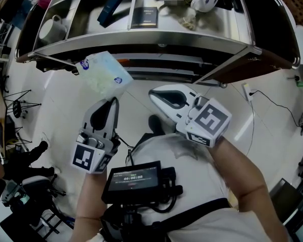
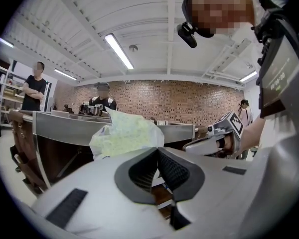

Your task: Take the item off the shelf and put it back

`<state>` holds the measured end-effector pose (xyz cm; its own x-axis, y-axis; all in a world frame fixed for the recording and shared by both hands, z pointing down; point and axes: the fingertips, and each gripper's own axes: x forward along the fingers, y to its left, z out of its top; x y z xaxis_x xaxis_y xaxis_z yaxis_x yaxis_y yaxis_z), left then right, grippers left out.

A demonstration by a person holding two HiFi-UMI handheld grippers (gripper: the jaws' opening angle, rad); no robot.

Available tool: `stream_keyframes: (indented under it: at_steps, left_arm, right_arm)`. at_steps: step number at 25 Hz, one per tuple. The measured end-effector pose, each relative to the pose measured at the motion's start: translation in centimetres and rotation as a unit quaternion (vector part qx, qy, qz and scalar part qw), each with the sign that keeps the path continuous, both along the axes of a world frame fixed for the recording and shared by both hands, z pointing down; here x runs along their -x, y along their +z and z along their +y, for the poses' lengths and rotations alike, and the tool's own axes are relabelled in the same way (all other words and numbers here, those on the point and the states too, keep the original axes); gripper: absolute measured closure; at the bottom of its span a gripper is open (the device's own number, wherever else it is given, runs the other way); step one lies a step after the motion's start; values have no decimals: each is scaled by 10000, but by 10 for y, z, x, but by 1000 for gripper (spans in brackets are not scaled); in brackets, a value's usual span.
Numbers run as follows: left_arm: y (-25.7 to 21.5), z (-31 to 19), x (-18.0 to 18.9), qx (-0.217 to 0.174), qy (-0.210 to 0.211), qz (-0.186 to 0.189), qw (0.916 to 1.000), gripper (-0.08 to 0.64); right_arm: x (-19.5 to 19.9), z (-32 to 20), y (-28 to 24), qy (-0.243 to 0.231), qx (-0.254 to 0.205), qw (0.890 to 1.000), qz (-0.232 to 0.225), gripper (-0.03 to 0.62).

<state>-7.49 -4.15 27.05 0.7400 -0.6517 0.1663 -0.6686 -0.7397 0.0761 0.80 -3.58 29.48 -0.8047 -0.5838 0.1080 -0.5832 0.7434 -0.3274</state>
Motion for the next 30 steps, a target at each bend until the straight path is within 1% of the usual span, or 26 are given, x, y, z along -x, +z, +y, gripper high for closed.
stream_keyframes:
  at_steps: [4, 15, 22, 25, 30]
  left_arm:
    - [5, 1, 0, 33, 6, -93, 10000, 554]
    - [4, 3, 3, 71, -23, 14, 10000, 552]
    - [6, 7, 2, 86, 13, -29, 10000, 552]
    - [7, 5, 5, 22, 6, -56, 10000, 552]
    - [13, 7, 1, 145, 56, -77, 9998, 552]
  right_arm:
    - [-2, 0, 1, 32, 10, 10000, -2, 586]
    - [-2, 5, 5, 77, 34, 10000, 21, 587]
    - [-2, 9, 5, 118, 39, 9999, 12, 588]
    - [-3, 9, 7, 137, 64, 9999, 21, 587]
    - [-4, 8, 9, 164, 80, 9998, 23, 588]
